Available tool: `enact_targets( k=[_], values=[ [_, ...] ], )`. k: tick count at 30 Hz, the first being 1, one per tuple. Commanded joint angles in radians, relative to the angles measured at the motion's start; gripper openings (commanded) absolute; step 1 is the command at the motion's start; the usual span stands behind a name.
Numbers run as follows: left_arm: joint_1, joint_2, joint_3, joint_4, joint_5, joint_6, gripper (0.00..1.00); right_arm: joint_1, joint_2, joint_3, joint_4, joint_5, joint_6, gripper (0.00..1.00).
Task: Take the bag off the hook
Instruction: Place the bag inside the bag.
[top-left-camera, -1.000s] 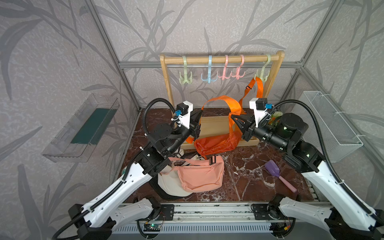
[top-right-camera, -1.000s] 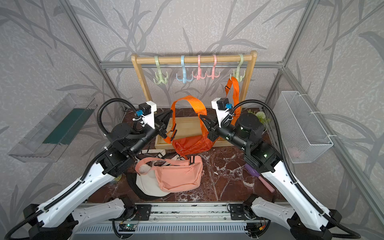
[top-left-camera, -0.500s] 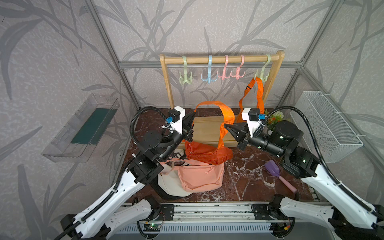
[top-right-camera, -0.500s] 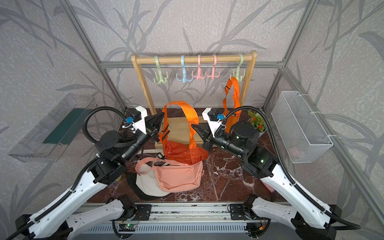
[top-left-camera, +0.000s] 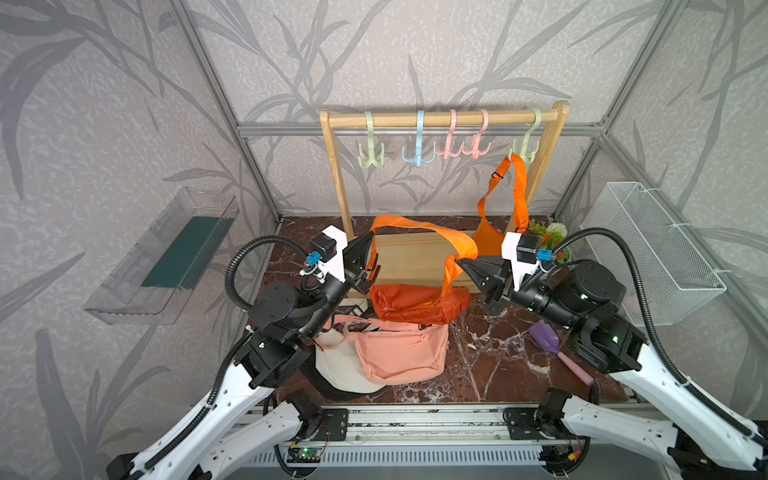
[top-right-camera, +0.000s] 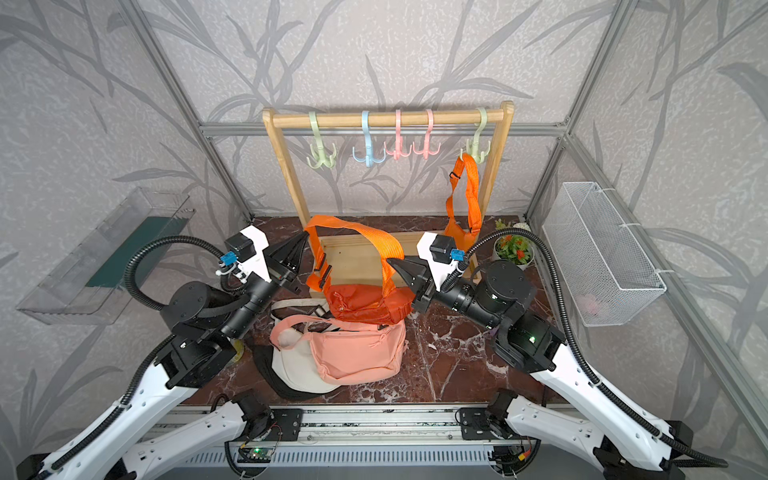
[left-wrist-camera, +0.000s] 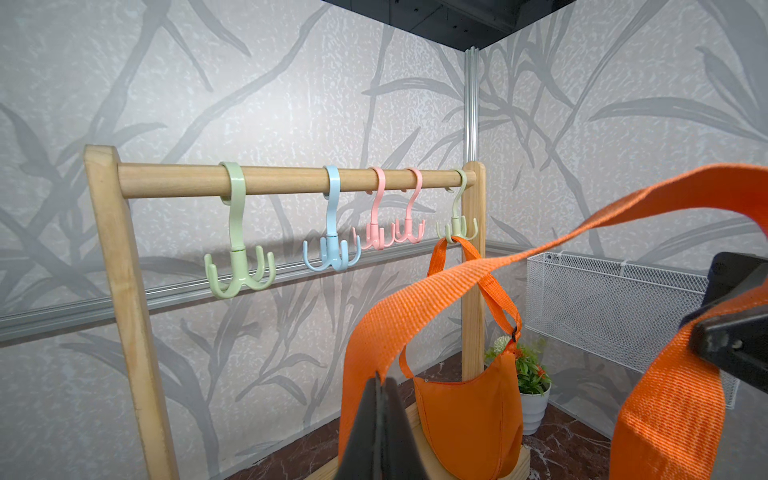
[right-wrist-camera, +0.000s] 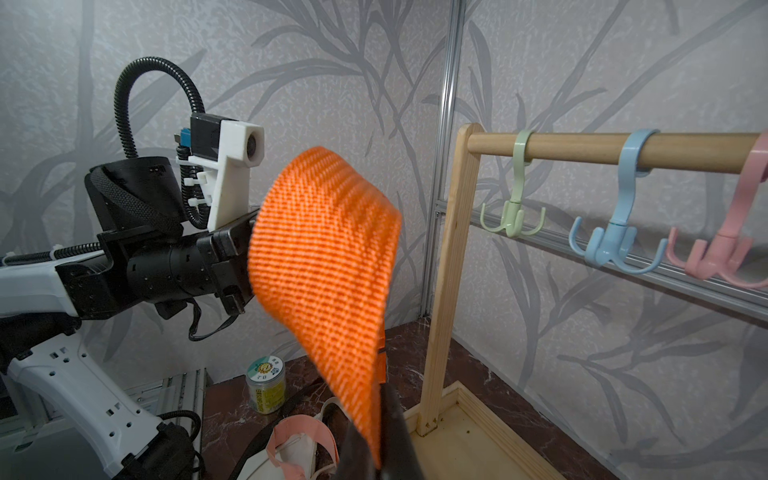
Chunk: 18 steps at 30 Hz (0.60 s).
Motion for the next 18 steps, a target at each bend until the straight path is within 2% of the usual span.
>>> enact_targets(
  k=[1, 14, 18],
  values=[
    [0.007, -0.031, -0.004, 0.046, 0.018, 0.025, 0.00, 0.007, -0.017, 0.004, 0.100, 0.017, -0.011, 0.00],
    [0.017, -0.093, 0.016, 0.030, 0.070, 0.012, 0.00, 0.022, 0.013, 0.081, 0.092, -0.024, -0.031, 0.00],
    [0.019, -0.083, 0.051, -0.018, 0.189, 0.000, 0.00, 0.030, 0.009, 0.102, 0.071, -0.026, -0.044, 0.00]
  ],
)
